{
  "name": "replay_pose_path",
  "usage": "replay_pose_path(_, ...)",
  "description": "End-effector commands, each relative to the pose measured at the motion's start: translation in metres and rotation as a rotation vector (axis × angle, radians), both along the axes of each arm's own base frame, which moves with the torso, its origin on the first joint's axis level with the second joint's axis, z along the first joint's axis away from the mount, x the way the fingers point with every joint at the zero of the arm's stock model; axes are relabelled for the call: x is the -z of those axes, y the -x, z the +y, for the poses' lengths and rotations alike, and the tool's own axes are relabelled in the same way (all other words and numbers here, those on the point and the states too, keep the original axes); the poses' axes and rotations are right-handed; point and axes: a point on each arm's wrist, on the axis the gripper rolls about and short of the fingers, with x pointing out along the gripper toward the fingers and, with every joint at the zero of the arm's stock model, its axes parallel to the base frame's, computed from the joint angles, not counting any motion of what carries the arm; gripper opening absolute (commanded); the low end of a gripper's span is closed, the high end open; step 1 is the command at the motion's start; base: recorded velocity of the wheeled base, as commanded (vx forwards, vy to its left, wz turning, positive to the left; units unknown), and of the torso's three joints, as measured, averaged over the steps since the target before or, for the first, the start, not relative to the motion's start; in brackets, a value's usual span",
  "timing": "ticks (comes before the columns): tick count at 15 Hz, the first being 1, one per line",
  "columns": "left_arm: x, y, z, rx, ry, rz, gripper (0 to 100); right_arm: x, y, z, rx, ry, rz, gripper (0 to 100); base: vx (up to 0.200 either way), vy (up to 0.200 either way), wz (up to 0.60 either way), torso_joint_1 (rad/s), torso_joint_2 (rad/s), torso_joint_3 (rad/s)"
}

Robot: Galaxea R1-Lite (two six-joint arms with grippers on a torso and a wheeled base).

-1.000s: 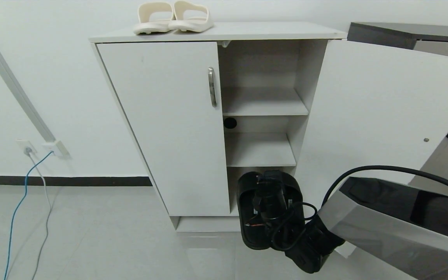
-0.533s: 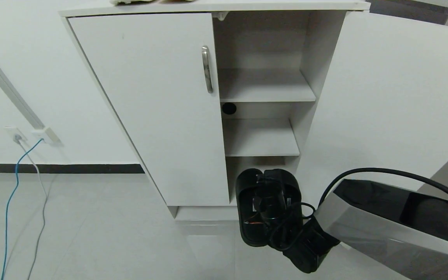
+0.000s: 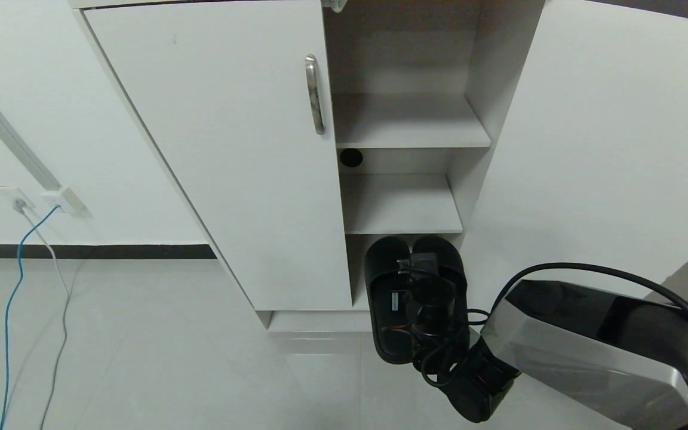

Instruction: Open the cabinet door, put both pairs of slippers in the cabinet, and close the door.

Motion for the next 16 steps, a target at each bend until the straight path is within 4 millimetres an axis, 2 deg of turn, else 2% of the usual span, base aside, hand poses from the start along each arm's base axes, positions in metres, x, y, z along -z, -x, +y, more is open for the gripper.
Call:
replay_pose_path(1, 0.0001, -0.0001, 0.0000, -0.001, -0.001, 0.002, 0, 0.0004, -0.0002, 0.0000, 0.000, 0.000, 0.000, 0, 0.200, 0.000, 0.00, 0.002, 0.00, 0.002)
replay_pose_path(12, -0.0001, -0.0001, 0.0001, -0.002, -0.001, 0.001, 0, 0.0001, -0.0004, 0.0002, -0.001, -0.001, -0.001, 0, 0.200, 0.000, 0.00, 0.001, 0.00, 0.000)
replay_pose_path(16, -0.0001, -0.0001, 0.0000, -0.001, -0.001, 0.001, 0, 0.0027, -0.0007, 0.0006, -0.003, 0.002, 0.004, 0, 0.000, 0.000, 0.00, 0.000, 0.00, 0.000)
